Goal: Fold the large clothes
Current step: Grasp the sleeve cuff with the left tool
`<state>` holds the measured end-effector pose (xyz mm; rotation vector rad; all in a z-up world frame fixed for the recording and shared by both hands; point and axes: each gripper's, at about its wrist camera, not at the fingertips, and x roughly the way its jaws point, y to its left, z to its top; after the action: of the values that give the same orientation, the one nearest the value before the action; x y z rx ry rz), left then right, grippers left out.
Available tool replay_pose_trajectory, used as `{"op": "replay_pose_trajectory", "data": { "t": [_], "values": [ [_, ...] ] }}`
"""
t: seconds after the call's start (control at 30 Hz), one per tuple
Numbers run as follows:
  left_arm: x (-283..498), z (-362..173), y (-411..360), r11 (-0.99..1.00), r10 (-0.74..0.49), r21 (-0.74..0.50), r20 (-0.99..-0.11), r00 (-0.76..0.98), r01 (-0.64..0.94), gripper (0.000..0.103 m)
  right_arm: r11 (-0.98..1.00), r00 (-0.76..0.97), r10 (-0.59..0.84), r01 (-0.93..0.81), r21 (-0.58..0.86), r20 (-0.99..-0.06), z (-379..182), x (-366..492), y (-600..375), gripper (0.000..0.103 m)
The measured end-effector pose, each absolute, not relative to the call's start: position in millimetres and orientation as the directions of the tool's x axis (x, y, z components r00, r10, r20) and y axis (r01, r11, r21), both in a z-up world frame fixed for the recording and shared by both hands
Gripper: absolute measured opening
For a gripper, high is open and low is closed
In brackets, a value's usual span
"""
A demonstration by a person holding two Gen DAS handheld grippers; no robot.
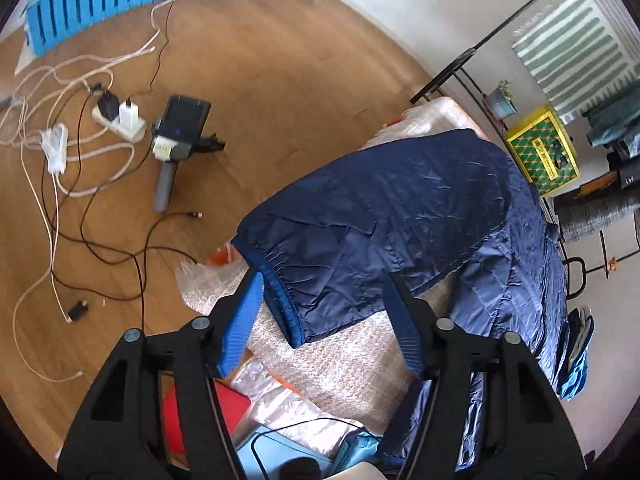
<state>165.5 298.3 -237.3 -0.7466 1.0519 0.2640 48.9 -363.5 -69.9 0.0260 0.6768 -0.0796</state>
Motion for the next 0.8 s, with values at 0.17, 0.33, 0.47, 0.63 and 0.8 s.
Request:
{"op": "replay_pose_trajectory", "data": {
  "t": [0.17, 0.33, 0.47, 0.63, 0.8],
  "values": [
    [170, -275, 303, 0.647, -0.254, -0.511, -0.844, 0.472, -0.566, 0.057, 0.994, 0.754, -0.07, 0.104, 0.013, -0.653, -76, 55, -368, 0.103],
    [177, -288, 292, 0.654, -0.255, -0.487, -0.863, 0.437, -0.579, 0.056, 0.993, 0.742, -0.079, 0.114, 0.009, -0.666, -80, 60, -367, 0.103],
    [181, -300, 294, 0.645, -0.263, -0.482, -0.869, 0.42, -0.593, 0.054, 0.994, 0.74, -0.072, 0.107, 0.011, -0.669, -81, 61, -363, 0.103],
    [186, -298, 294, 0.67, -0.212, -0.458, -0.872, 0.441, -0.584, 0.006, 0.995, 0.739, -0.075, 0.103, 0.003, -0.67, -82, 61, -361, 0.103],
    [194, -235, 267, 0.809, -0.052, -0.357, -0.835, 0.548, -0.467, 0.002, 0.996, 0.721, -0.055, 0.092, 0.018, -0.691, -84, 64, -363, 0.102]
  ]
}}
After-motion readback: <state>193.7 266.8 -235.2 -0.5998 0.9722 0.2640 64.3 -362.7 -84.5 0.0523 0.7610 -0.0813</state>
